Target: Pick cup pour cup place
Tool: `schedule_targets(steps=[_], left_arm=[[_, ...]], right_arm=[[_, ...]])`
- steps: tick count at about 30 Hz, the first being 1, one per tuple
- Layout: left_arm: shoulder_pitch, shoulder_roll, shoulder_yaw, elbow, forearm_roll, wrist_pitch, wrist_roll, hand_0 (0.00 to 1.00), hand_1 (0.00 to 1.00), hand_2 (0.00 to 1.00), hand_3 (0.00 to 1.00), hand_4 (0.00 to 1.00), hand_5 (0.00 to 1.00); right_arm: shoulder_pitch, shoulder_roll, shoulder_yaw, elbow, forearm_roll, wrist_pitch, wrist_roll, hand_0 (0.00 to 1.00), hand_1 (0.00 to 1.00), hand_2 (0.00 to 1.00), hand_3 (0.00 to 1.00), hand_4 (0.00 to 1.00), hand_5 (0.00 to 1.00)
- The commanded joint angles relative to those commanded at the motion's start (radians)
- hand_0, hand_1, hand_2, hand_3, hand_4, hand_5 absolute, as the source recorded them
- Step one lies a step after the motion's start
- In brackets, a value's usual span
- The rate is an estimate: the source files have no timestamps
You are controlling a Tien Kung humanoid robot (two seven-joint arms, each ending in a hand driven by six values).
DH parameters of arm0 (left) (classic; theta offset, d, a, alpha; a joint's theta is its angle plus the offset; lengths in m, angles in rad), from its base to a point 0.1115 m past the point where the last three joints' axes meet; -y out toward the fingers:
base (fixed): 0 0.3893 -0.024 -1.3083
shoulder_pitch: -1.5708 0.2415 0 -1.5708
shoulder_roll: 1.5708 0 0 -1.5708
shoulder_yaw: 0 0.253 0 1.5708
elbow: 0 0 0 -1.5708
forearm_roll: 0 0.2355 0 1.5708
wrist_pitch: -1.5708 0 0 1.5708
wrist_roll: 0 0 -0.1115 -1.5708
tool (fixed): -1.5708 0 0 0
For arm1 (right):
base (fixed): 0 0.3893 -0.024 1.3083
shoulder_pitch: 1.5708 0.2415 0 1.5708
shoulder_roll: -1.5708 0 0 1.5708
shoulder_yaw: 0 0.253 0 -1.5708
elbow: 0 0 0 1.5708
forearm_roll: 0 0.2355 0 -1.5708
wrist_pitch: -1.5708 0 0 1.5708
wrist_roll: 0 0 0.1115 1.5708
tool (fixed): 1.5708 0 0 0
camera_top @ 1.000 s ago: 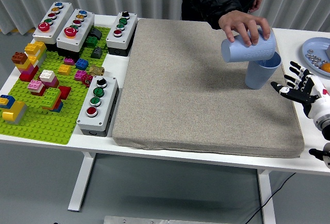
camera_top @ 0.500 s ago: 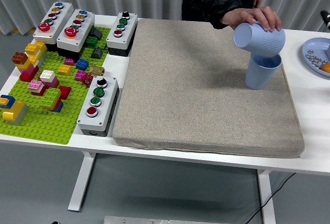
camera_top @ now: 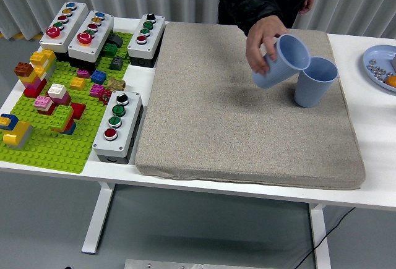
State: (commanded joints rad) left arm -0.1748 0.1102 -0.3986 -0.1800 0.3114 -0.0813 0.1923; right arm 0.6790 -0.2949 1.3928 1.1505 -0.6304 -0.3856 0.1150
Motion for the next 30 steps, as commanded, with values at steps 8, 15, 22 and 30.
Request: schedule_targets(steps=[8,15,22,30], left_arm=[[-0.007,0.001,0.008,0.000,0.001,-0.002,-0.003,0.783,0.786,0.851,0.728,0.512,0.976],[-0.007,-0.001,-0.002,0.000,0.013,-0.002,-0.002,0.783,0.786,0.851,0.729,0.513,0.974],[-0.005,-0.003,-0.014,0.000,0.023,0.000,0.000,0.783,0.786,0.852,0.729,0.513,0.973],[-0.002,-0.003,-0.026,0.000,0.032,0.002,-0.001,0.783,0.786,0.852,0.731,0.514,0.973]], right_arm=[[0.016,0.002,0.033,-0.021,-0.007,0.002,-0.024,0.881,0.790,0.768,0.780,0.830,0.800],[0.014,0.005,0.043,-0.029,-0.026,0.005,-0.034,0.898,0.793,0.777,0.780,0.807,0.904],[0.011,0.011,0.047,-0.032,-0.031,0.006,-0.036,0.897,0.793,0.779,0.780,0.797,0.923],[0.007,0.017,0.047,-0.030,-0.037,0.008,-0.040,0.907,0.793,0.779,0.781,0.793,0.928]])
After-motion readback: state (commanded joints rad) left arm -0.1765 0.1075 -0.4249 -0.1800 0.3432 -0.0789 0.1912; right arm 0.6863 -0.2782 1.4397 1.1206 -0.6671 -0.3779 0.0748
